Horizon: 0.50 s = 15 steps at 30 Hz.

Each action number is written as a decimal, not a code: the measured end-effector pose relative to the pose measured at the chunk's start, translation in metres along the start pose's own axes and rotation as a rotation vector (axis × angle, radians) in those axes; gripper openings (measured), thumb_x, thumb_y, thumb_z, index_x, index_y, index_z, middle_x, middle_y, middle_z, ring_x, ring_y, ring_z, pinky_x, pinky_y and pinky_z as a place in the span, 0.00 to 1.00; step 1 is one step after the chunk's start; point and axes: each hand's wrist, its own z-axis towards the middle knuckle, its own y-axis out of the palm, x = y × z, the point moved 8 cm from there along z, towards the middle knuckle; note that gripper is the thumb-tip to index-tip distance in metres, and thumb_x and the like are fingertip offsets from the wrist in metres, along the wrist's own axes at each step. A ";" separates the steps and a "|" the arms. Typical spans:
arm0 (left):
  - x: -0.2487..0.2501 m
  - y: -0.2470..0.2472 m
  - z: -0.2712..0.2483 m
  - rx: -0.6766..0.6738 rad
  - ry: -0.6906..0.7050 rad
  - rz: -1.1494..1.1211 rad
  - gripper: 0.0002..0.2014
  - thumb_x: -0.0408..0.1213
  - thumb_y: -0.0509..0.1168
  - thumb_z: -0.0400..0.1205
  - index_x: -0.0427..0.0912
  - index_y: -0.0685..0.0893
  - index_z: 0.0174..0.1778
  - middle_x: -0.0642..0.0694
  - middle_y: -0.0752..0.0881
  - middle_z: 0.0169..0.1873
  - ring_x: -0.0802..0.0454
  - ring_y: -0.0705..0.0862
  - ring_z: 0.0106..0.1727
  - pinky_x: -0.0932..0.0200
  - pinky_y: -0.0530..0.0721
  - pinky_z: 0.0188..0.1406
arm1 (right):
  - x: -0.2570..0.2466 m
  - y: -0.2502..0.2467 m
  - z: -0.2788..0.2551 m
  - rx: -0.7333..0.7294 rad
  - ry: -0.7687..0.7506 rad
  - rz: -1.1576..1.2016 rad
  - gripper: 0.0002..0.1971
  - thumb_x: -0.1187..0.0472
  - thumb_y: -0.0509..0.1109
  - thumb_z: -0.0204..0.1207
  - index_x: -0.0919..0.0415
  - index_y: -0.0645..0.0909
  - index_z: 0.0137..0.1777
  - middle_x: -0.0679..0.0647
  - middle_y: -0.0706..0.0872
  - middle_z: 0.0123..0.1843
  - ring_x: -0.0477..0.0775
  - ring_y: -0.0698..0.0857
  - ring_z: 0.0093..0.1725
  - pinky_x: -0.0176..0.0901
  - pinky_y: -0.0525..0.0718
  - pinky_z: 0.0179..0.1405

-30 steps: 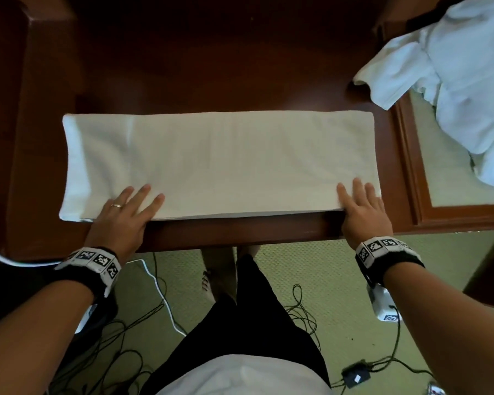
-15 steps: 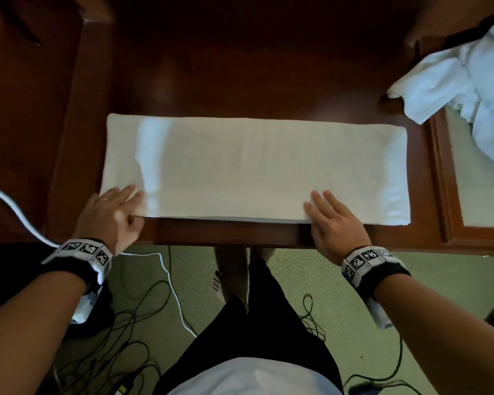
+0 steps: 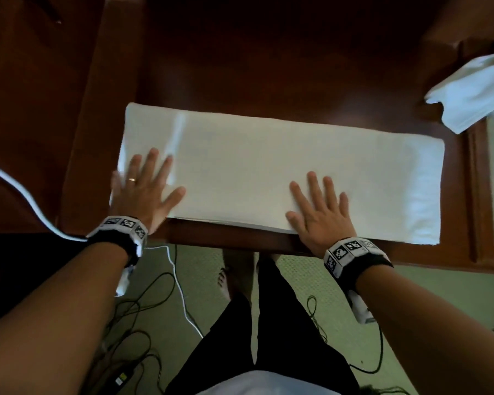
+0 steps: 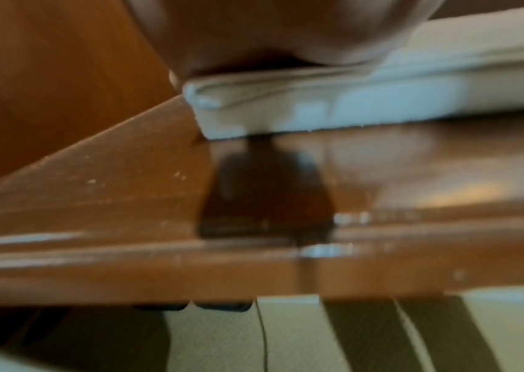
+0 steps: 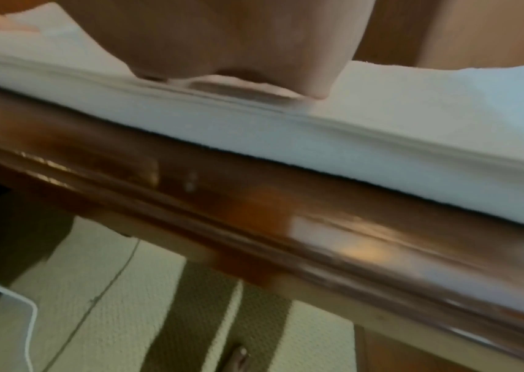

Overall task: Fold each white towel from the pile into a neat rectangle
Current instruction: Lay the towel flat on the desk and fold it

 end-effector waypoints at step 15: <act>0.184 -0.001 0.013 0.088 0.175 -0.007 0.38 0.72 0.34 0.82 0.61 0.36 0.87 0.48 0.36 0.88 0.38 0.39 0.88 0.25 0.45 0.81 | 0.086 -0.014 0.017 0.223 0.129 0.062 0.34 0.31 0.41 0.83 0.37 0.41 0.87 0.52 0.35 0.89 0.61 0.37 0.87 0.64 0.41 0.85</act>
